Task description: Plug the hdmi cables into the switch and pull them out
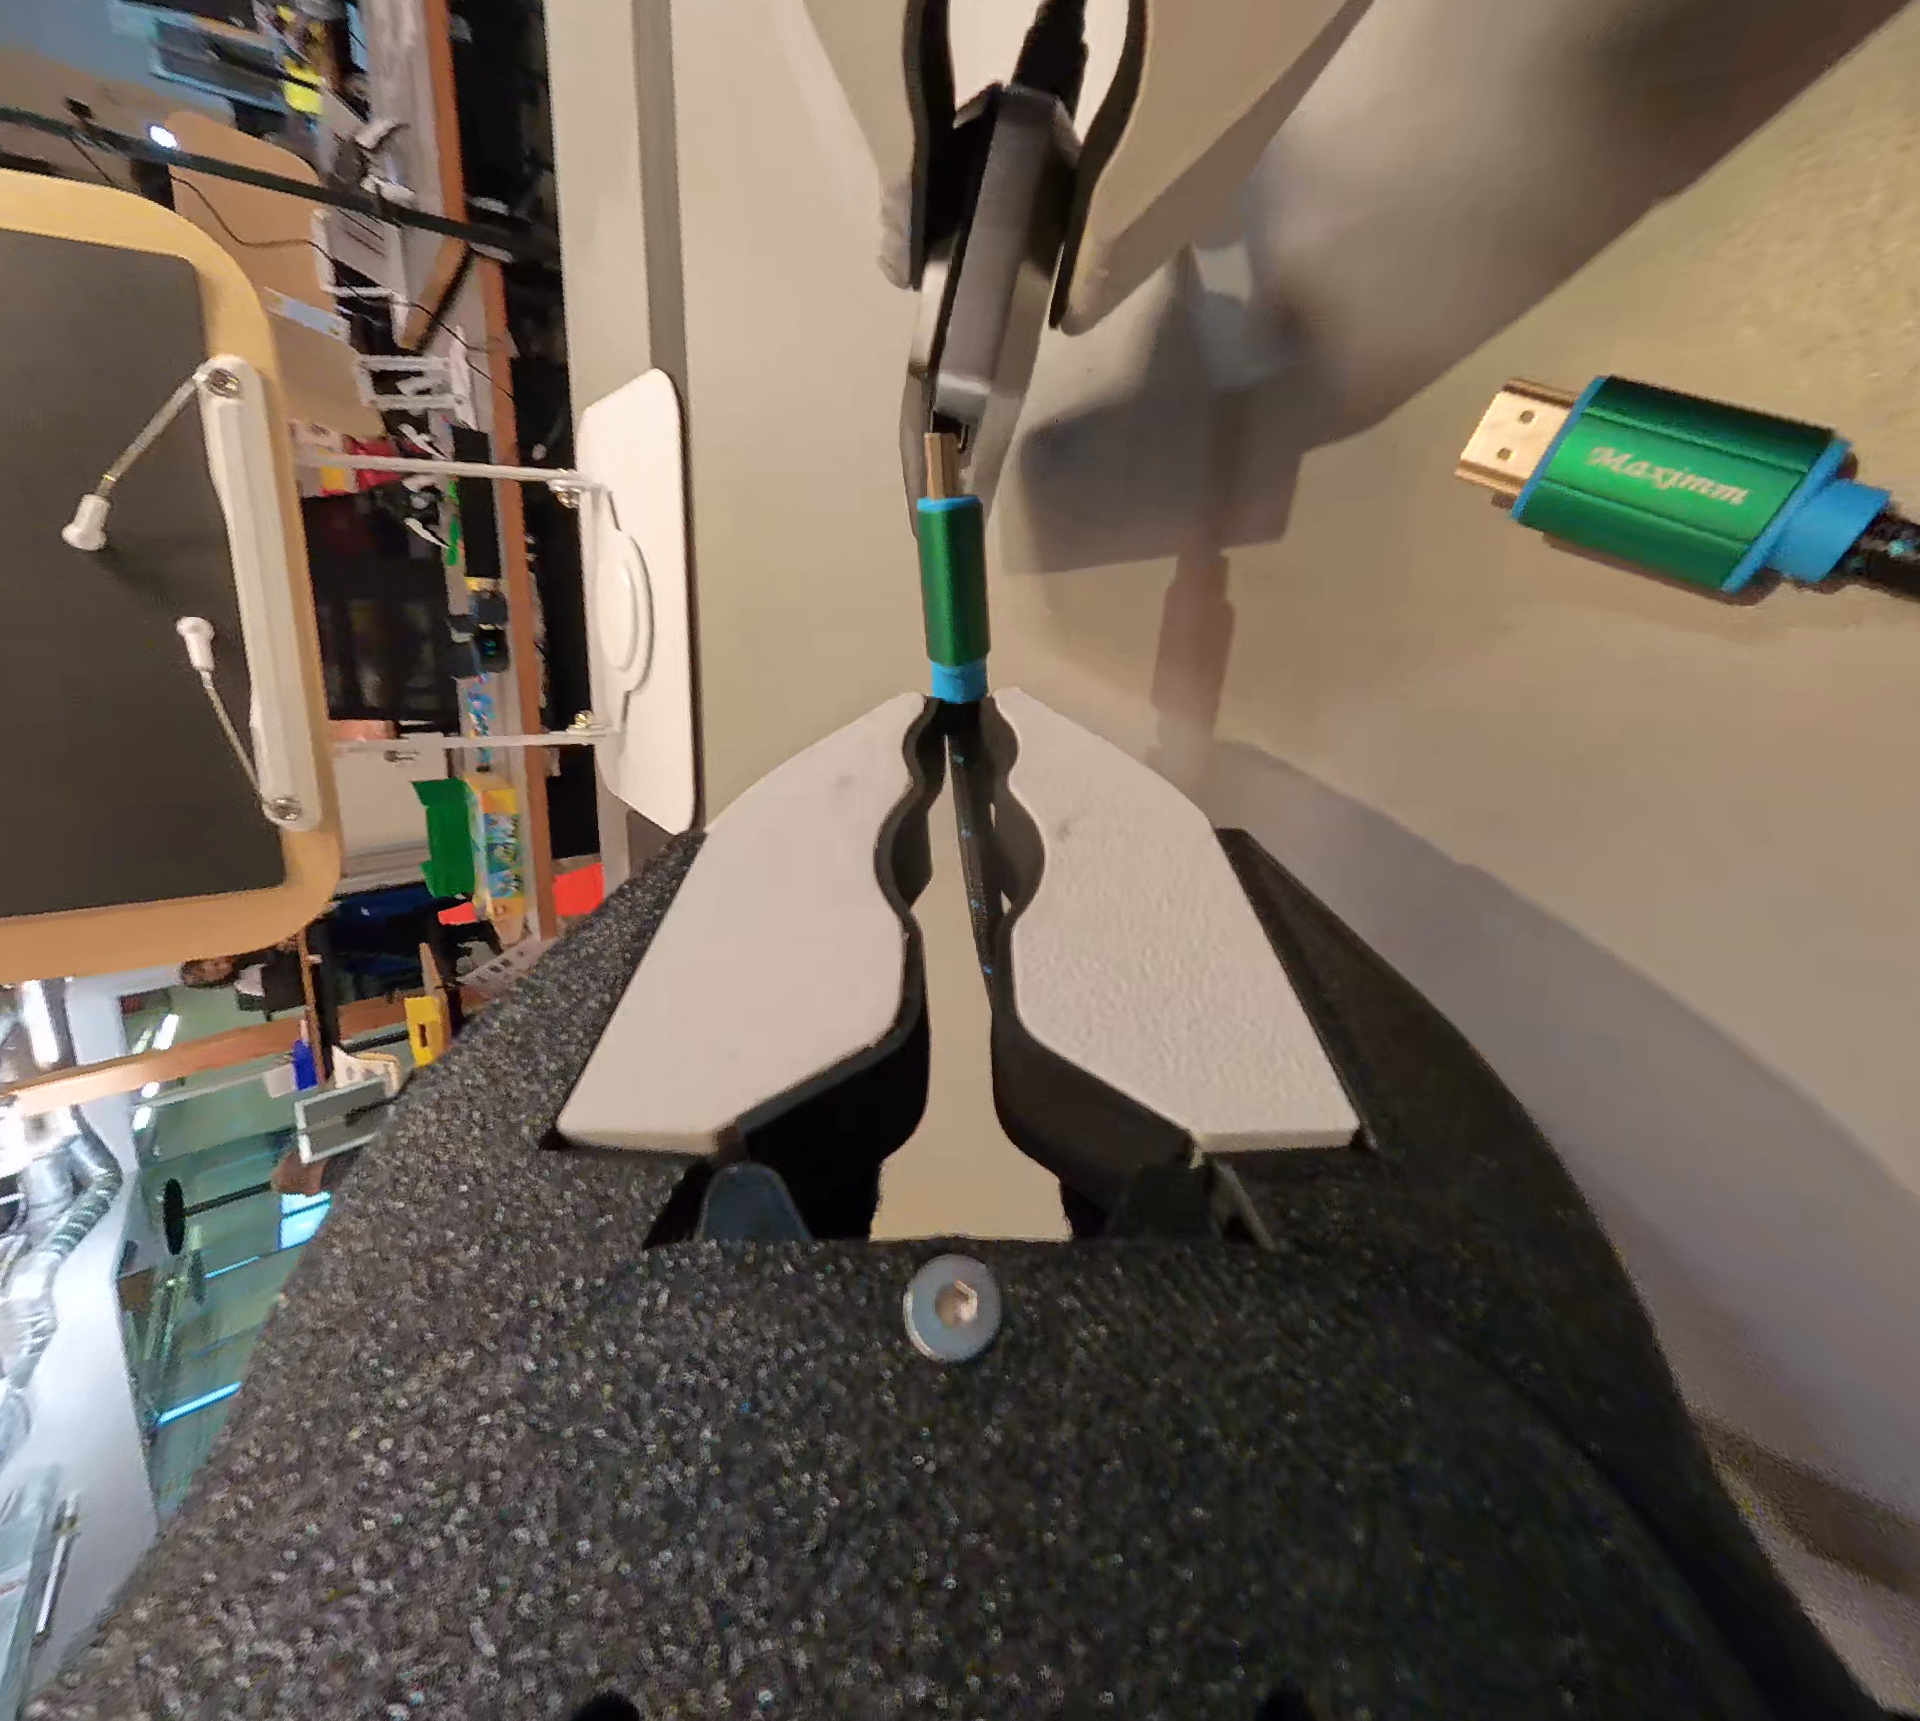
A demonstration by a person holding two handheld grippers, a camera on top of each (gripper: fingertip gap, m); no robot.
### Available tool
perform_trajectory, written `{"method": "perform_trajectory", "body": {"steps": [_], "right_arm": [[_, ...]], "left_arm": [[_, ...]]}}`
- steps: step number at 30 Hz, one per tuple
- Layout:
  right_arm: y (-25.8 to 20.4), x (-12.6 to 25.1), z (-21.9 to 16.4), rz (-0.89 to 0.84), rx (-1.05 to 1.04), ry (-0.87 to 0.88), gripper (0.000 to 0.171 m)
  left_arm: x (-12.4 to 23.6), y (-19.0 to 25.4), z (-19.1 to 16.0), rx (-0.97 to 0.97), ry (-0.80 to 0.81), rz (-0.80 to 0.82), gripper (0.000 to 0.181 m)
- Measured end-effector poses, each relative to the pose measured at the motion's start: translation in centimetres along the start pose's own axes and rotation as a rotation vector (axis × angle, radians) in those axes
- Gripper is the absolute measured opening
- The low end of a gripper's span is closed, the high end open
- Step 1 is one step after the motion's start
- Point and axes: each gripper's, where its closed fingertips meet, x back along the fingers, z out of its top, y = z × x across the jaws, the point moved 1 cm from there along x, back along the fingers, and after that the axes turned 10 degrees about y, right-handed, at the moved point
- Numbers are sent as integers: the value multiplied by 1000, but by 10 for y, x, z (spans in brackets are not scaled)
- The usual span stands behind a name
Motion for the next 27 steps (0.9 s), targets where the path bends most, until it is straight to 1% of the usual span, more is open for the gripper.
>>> {"method": "perform_trajectory", "body": {"steps": [5,9,13,17,21,25,27], "right_arm": [[6,2,-3,-33,33,-37,19],[8,5,1,-30,46,-27,19],[-1,7,3,36,60,-14,19],[-8,5,5,72,55,-14,19],[-7,6,8,75,33,-5,19],[-7,6,8,75,20,5,19],[-7,6,7,73,25,-1,19]], "left_arm": [[3,-9,10,-65,91,91,6],[6,-12,14,-140,109,130,6],[11,-6,13,-274,113,98,7],[12,-1,10,-339,81,62,6],[11,-3,9,-325,61,75,6],[8,-2,8,-251,101,58,6],[7,-1,8,-254,80,60,6]]}}
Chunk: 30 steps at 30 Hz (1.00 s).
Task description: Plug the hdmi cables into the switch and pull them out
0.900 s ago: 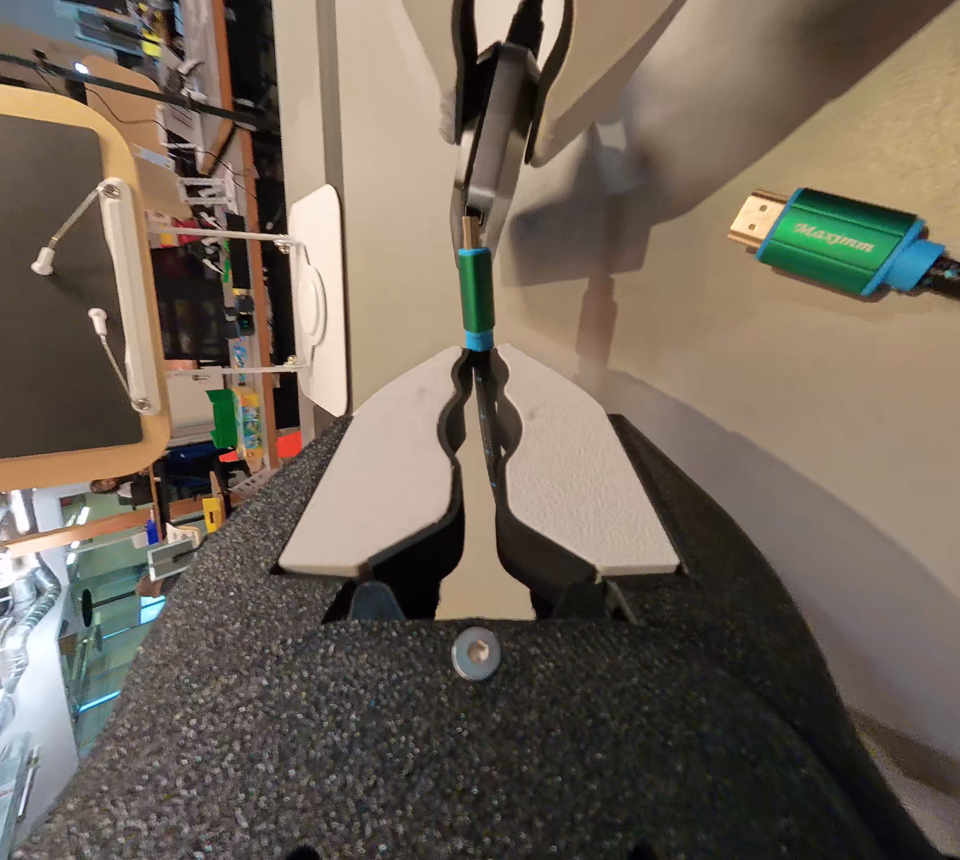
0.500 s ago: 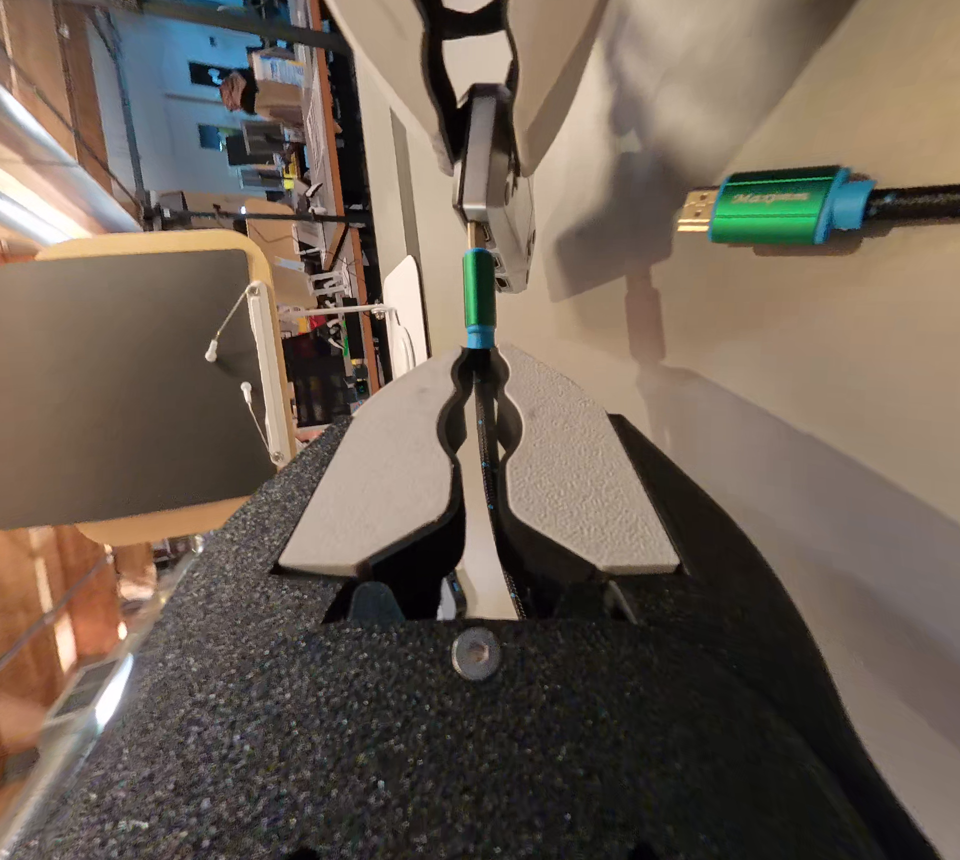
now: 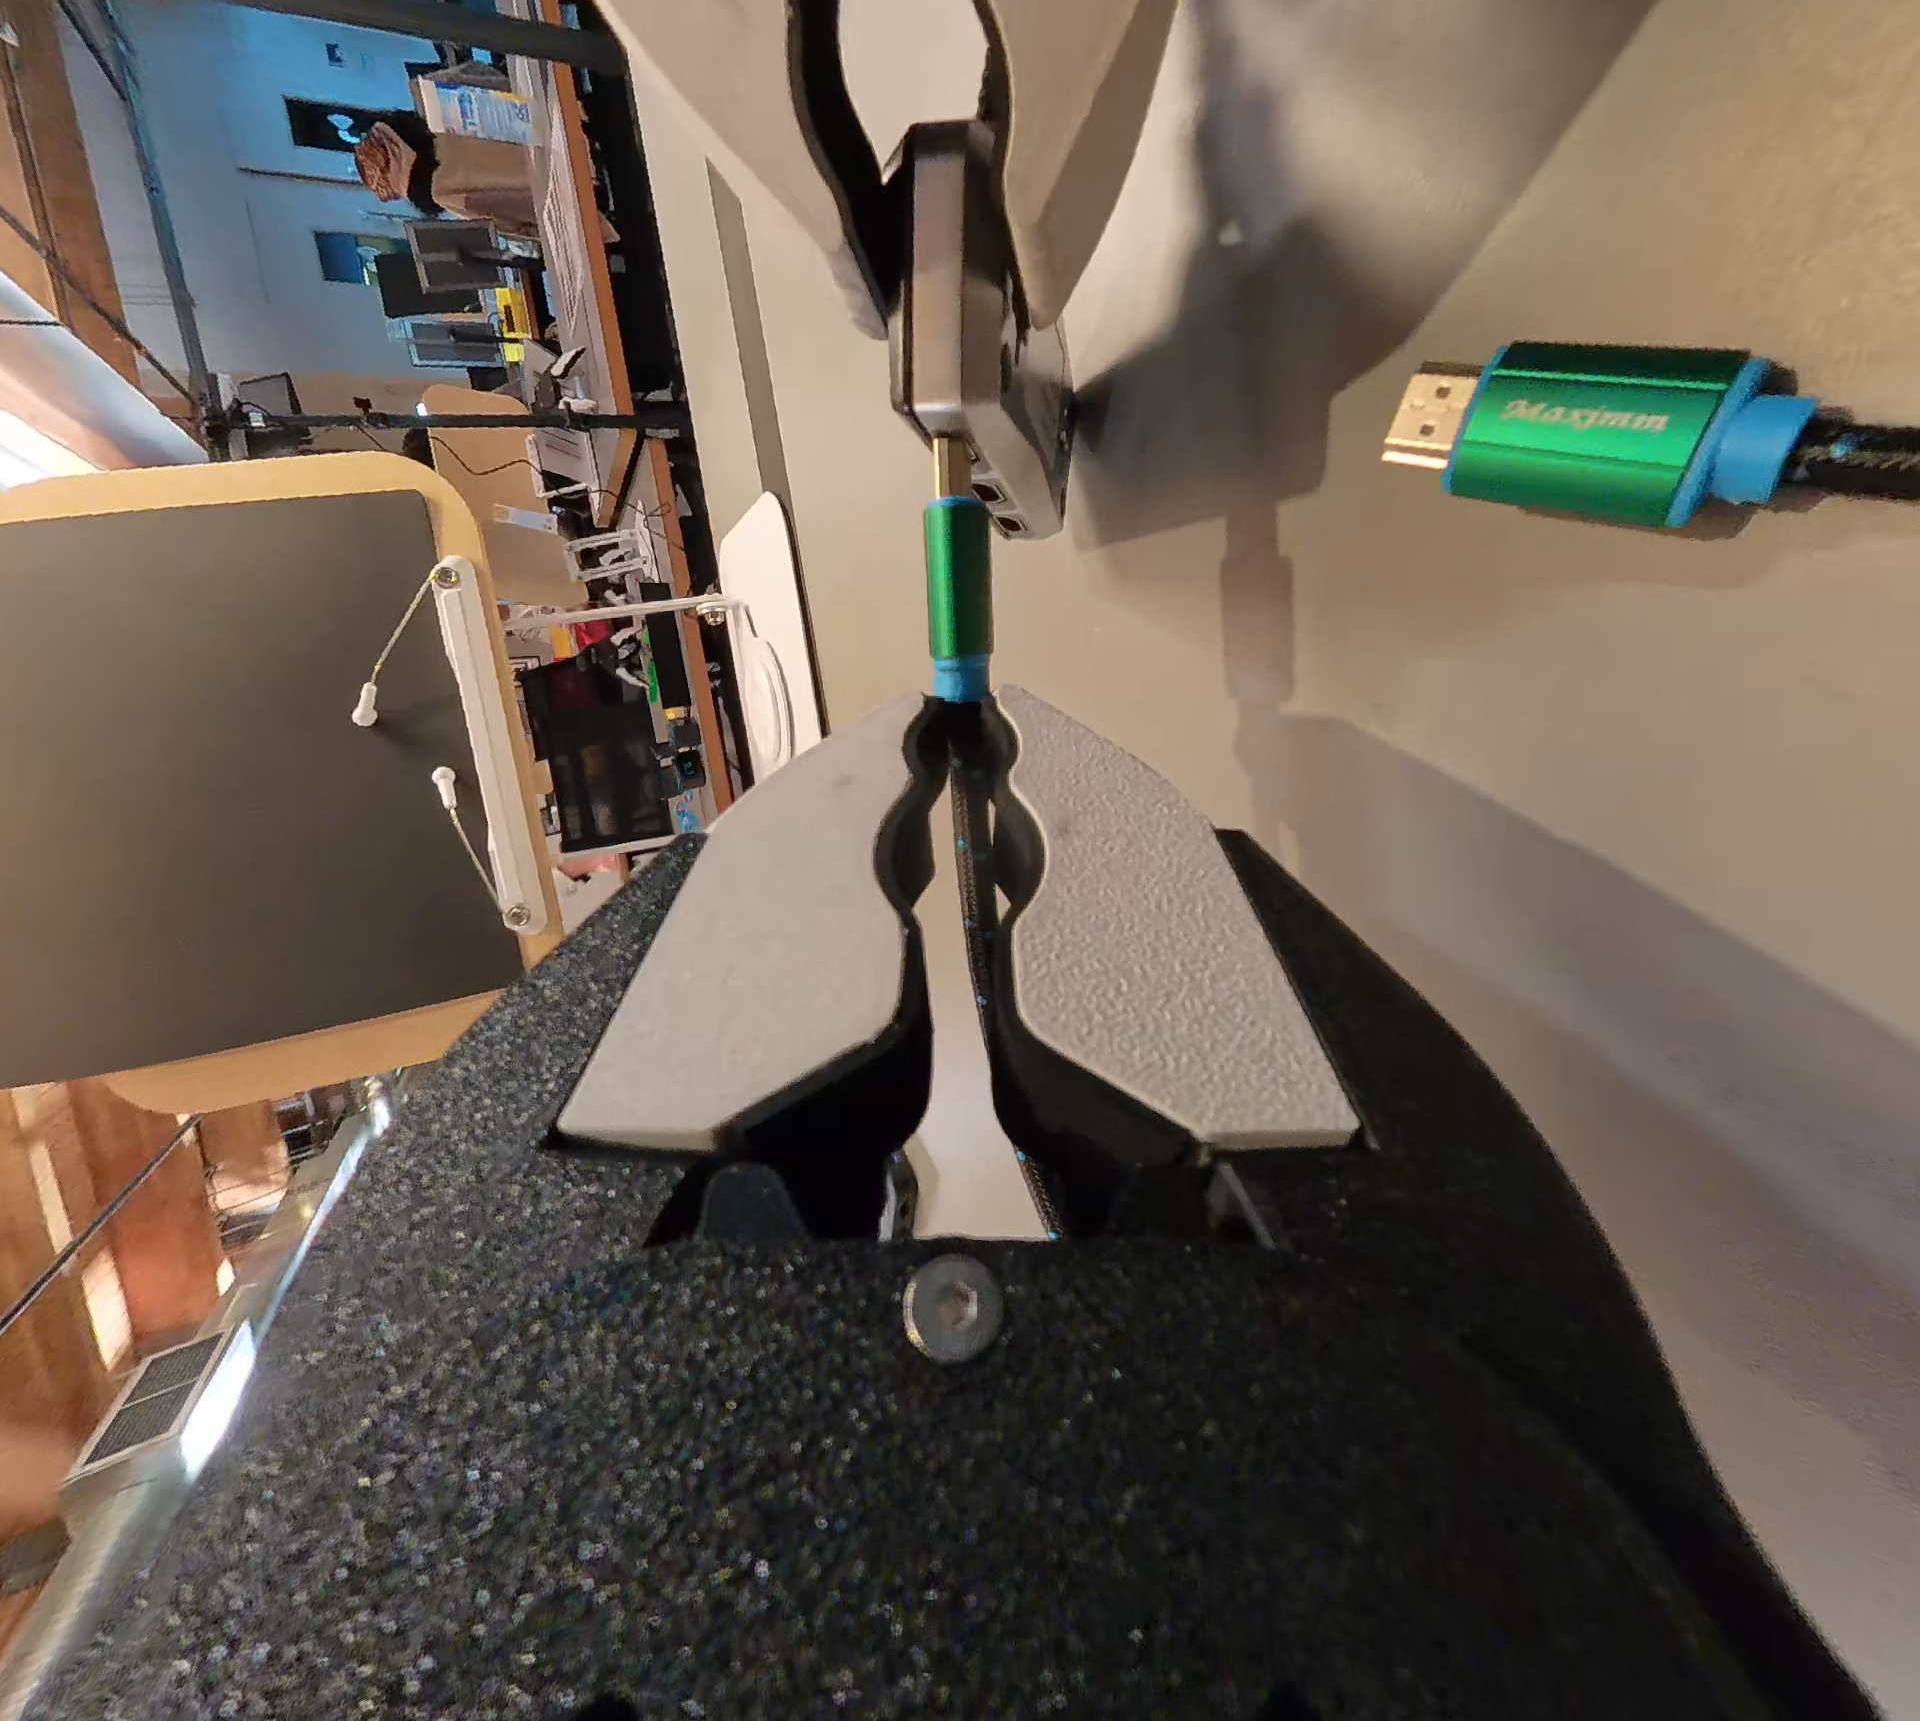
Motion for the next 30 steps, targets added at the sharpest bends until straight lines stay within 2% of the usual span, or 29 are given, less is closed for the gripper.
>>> {"method": "perform_trajectory", "body": {"steps": [10,23,30], "right_arm": [[-3,-1,-1,10,59,-35,19],[1,-4,-5,-30,38,-85,19],[1,-4,1,-34,50,-95,19]], "left_arm": [[-5,2,-3,-14,-84,3,6],[-8,1,-5,-42,-155,33,5],[-12,0,-8,90,-176,41,6]]}}
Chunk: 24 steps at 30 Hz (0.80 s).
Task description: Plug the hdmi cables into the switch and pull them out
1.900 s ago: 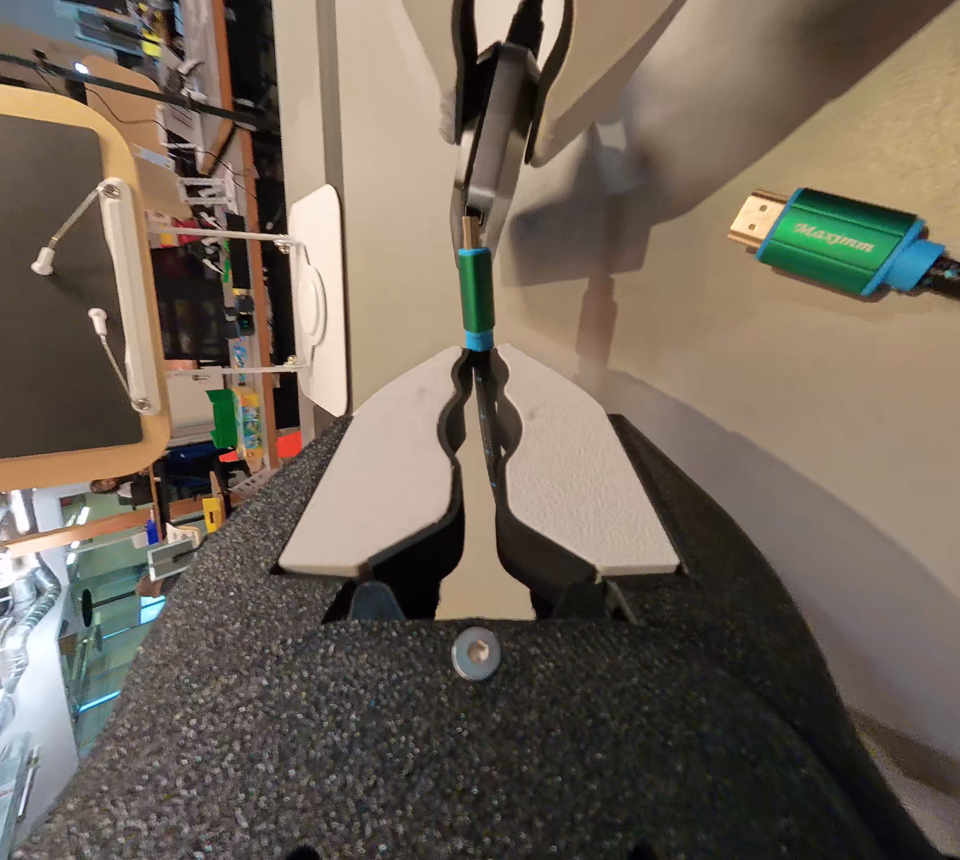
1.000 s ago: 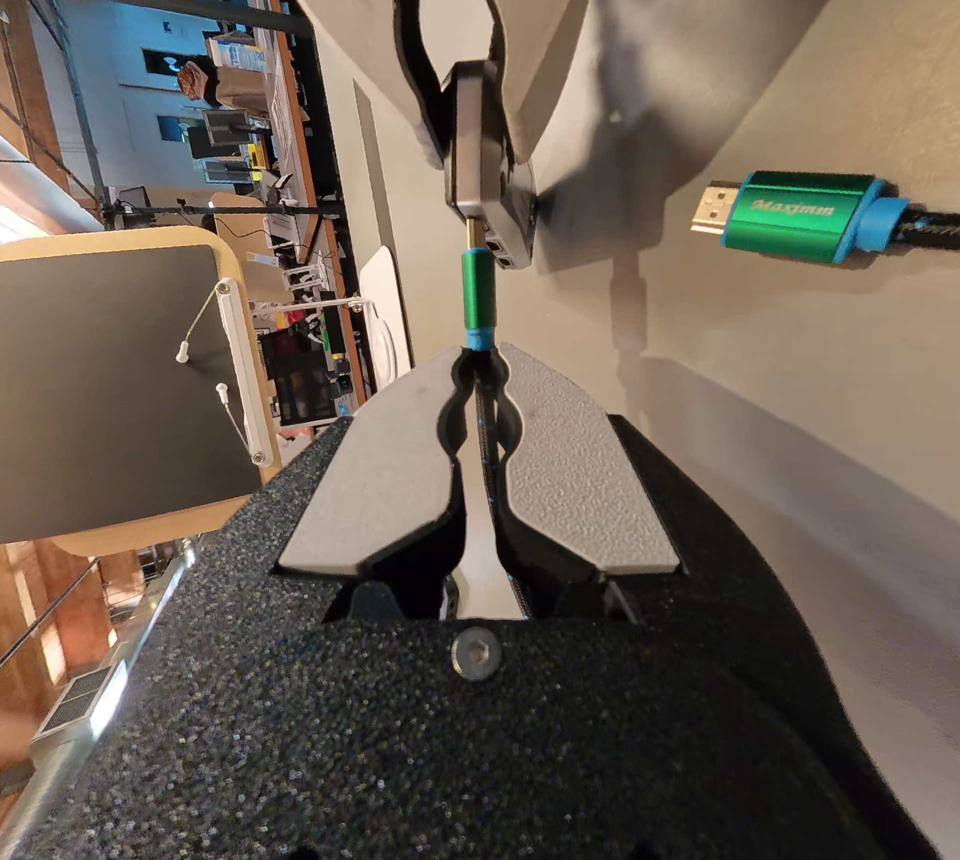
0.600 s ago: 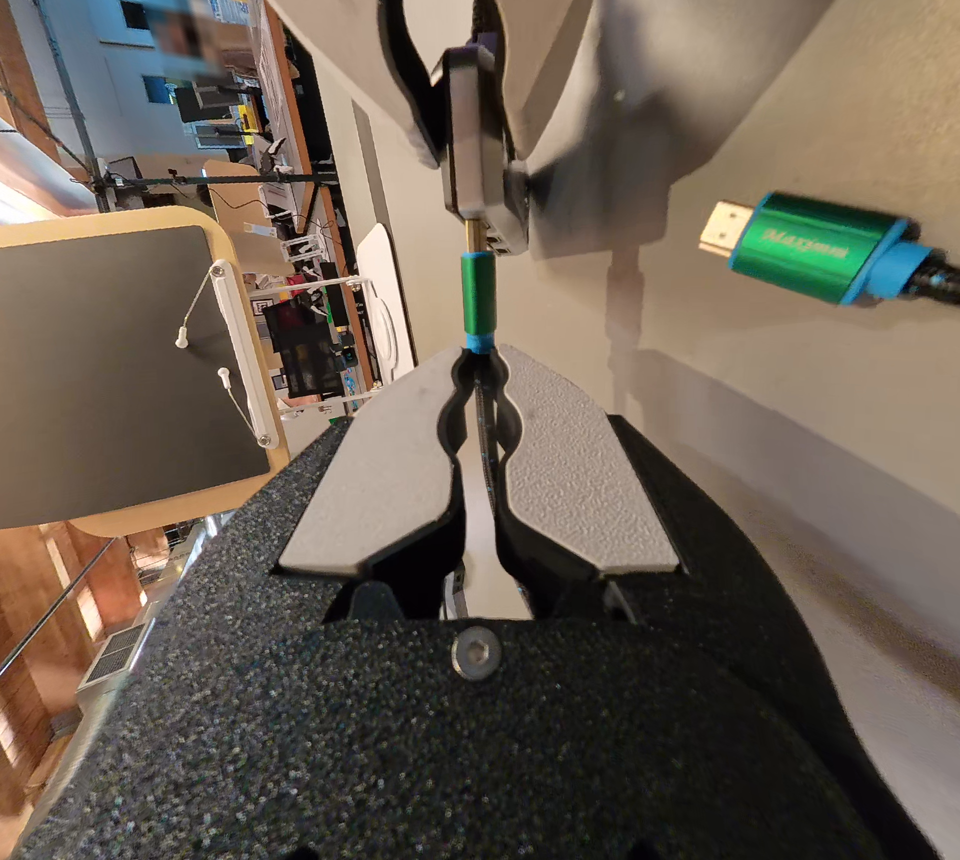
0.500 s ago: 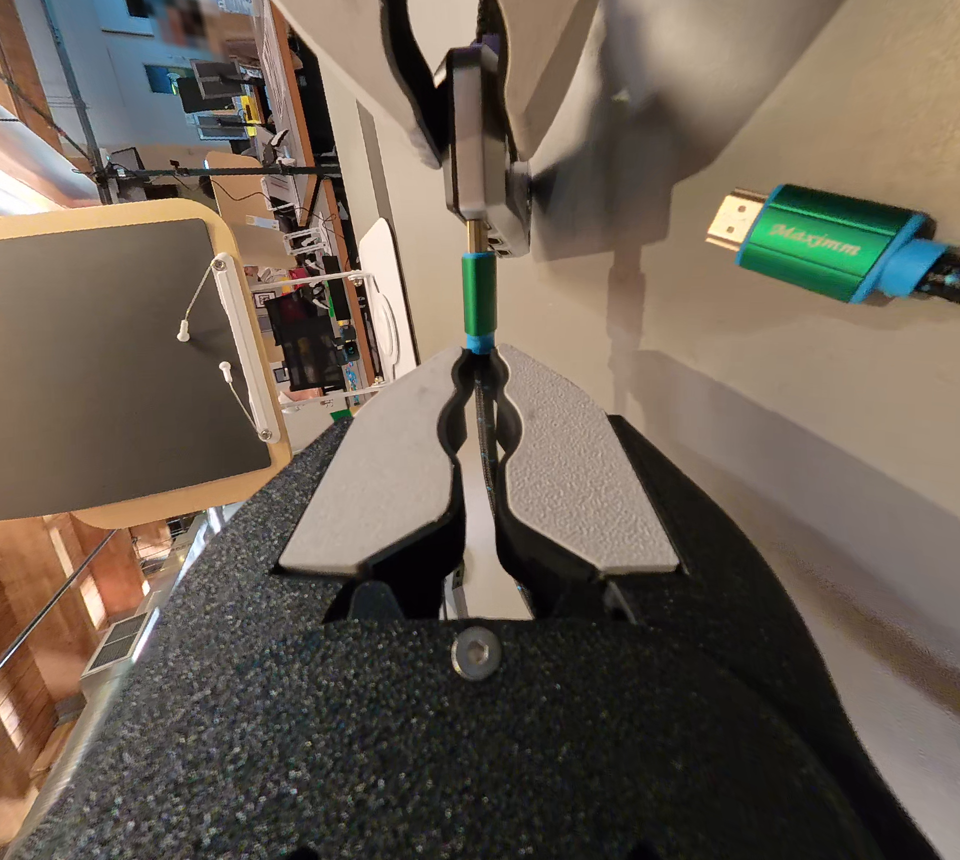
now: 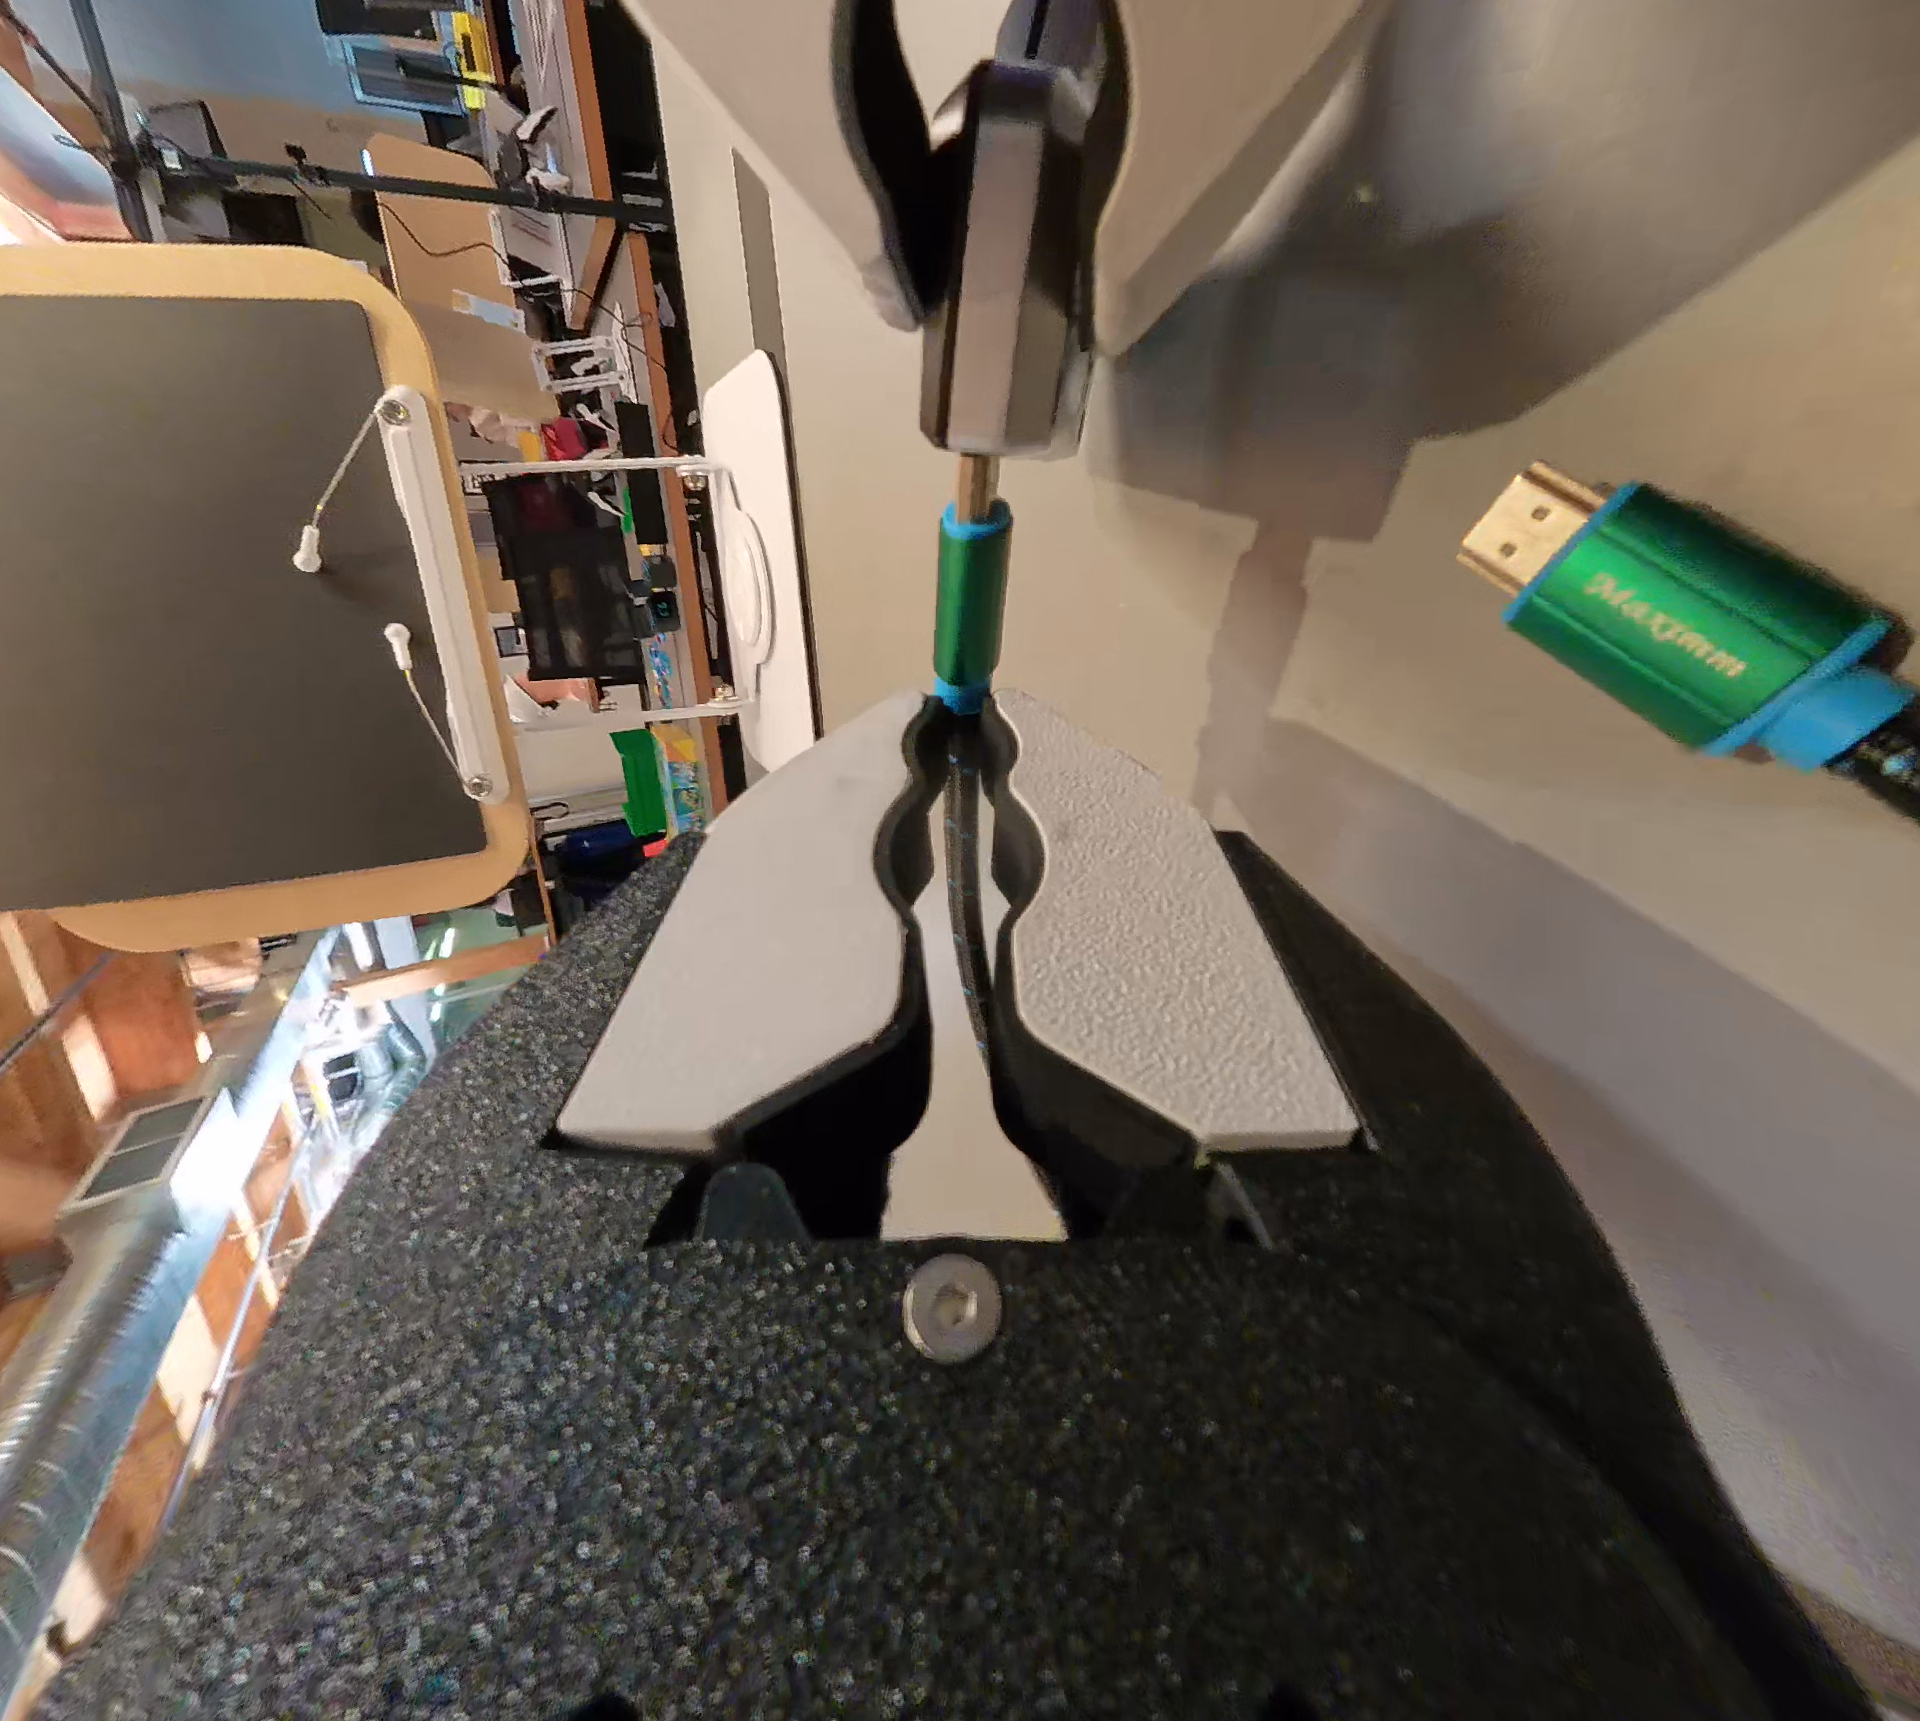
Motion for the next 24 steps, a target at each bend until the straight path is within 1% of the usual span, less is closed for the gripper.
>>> {"method": "perform_trajectory", "body": {"steps": [2,6,11,19,24], "right_arm": [[0,0,1,4,4,-4,19],[-1,-2,-2,-5,-11,-31,19],[5,-4,-9,-42,-61,-67,19],[8,0,-14,-36,-84,-25,19],[6,1,-14,-28,-55,-13,19]], "left_arm": [[0,-2,0,12,-6,8,6],[-1,-1,-1,-40,-50,24,6],[0,-2,0,-42,-32,24,5],[2,4,7,47,126,-35,6],[1,9,6,112,224,-74,7]]}}
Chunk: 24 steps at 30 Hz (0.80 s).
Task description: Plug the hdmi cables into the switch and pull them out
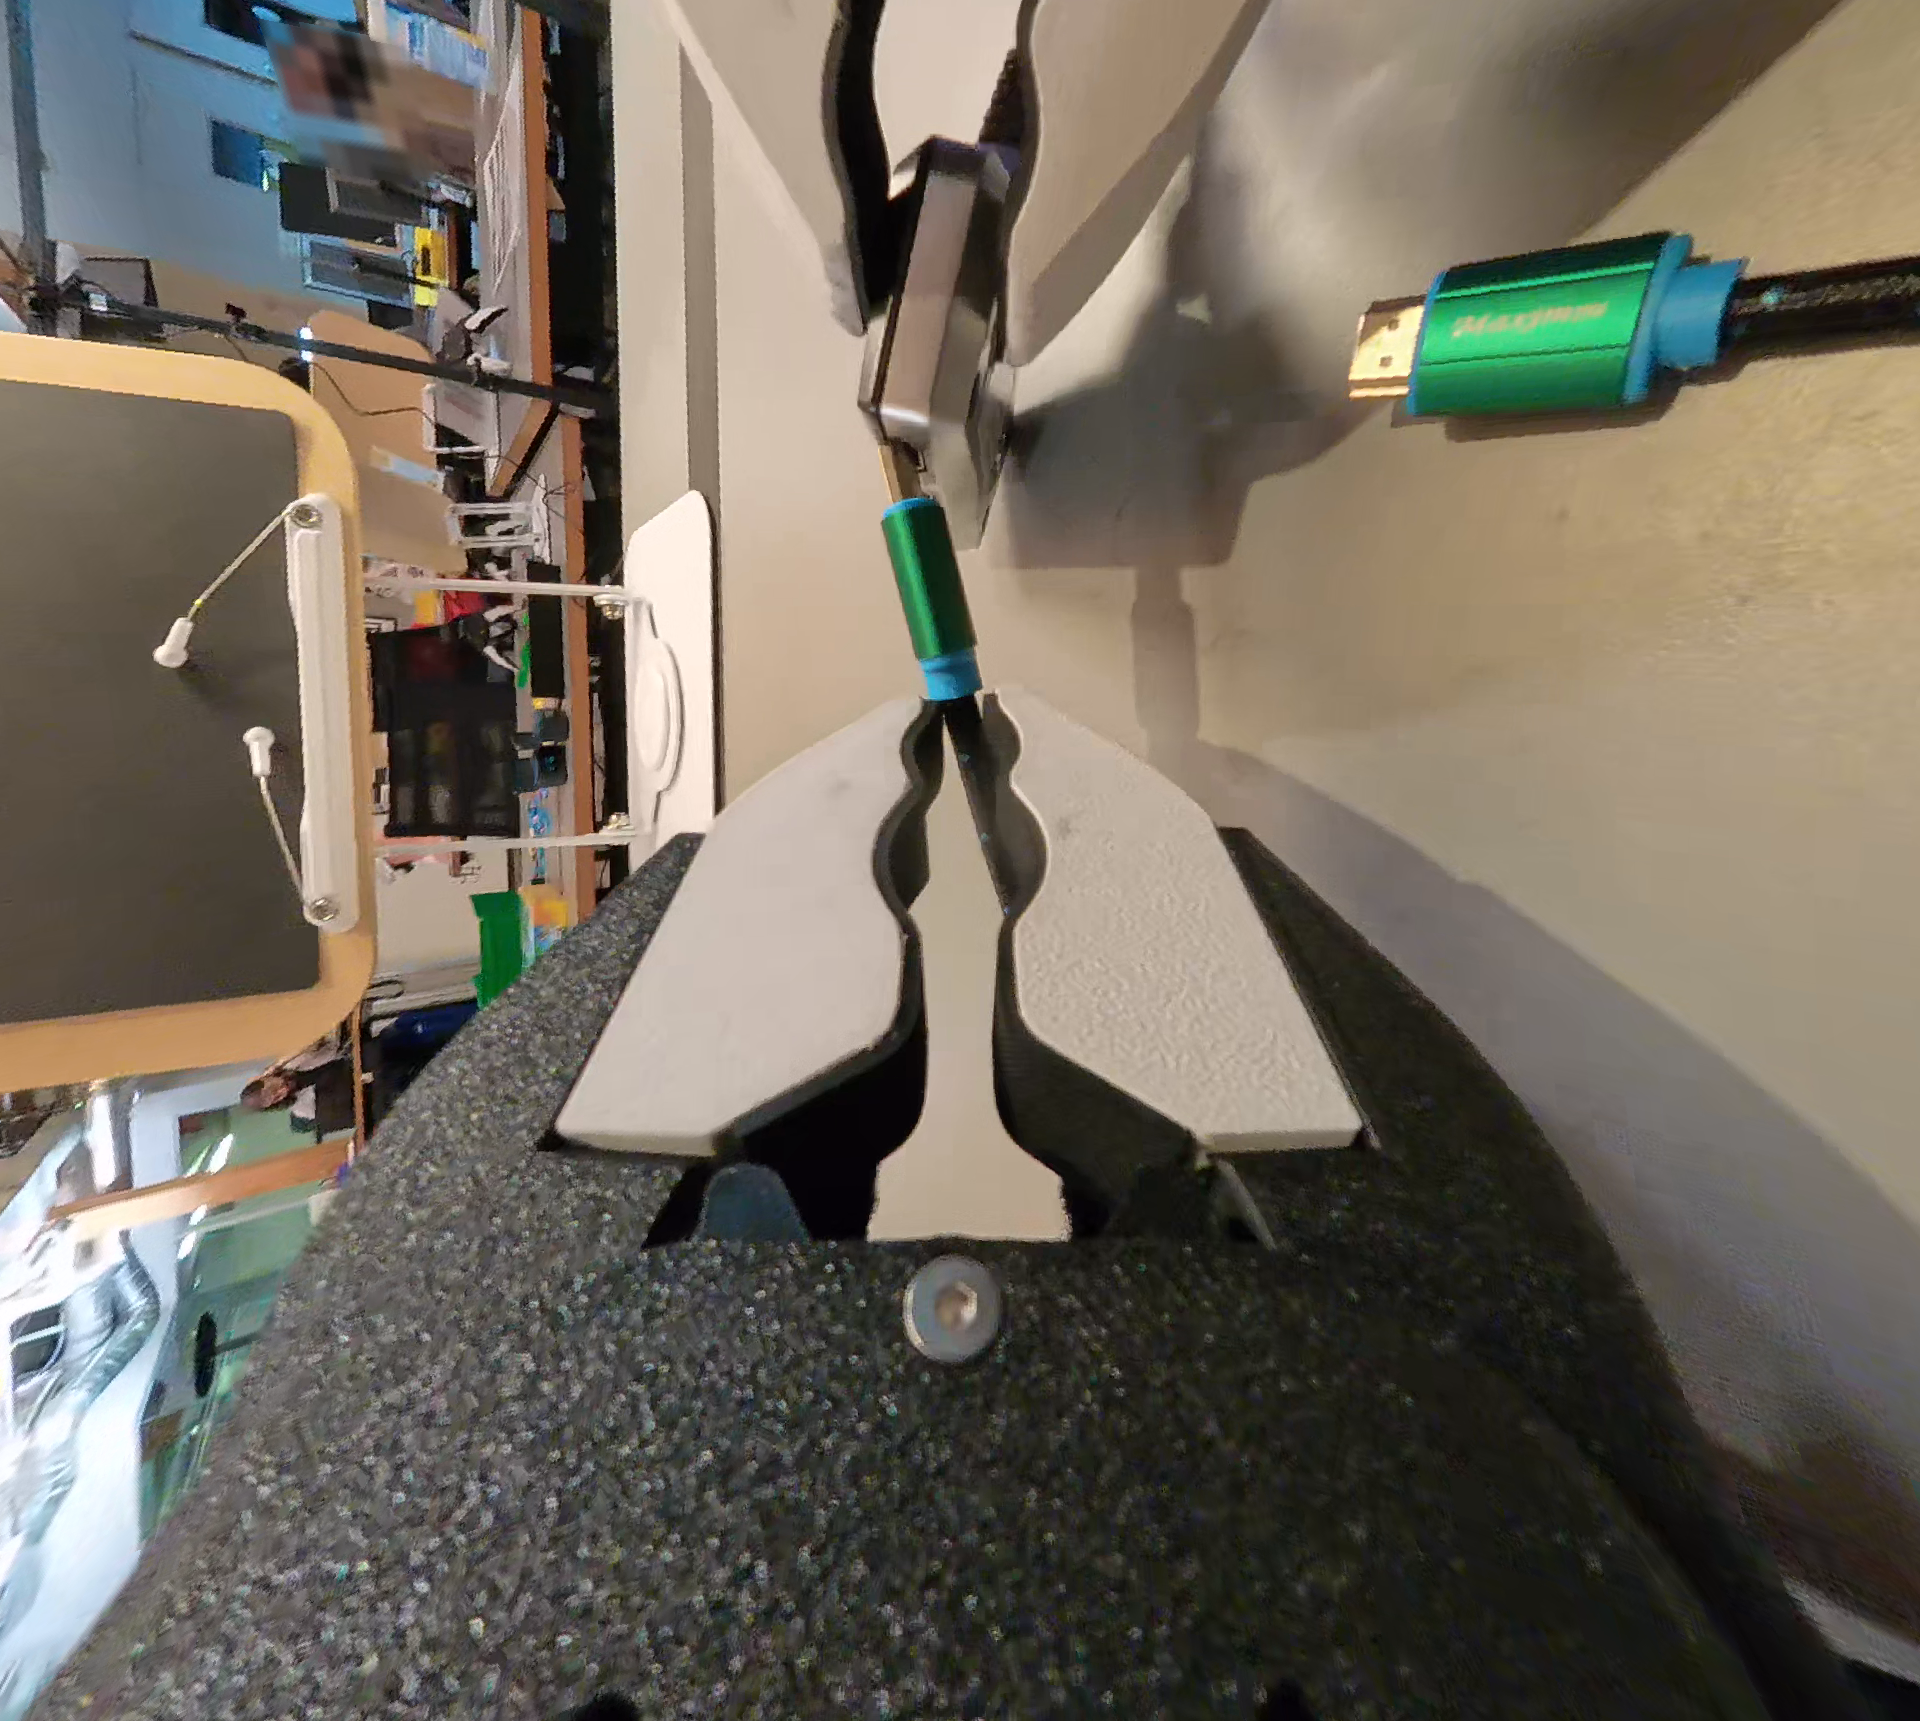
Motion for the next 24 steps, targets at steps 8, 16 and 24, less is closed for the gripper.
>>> {"method": "perform_trajectory", "body": {"steps": [8,16,24], "right_arm": [[-3,-1,1,4,27,7,19],[-9,-3,7,19,41,26,19],[-6,-2,5,-22,45,20,19]], "left_arm": [[-13,0,-8,68,-2,47,21],[-21,3,-8,49,-6,69,21],[-19,-14,-4,-188,-113,233,13]]}}
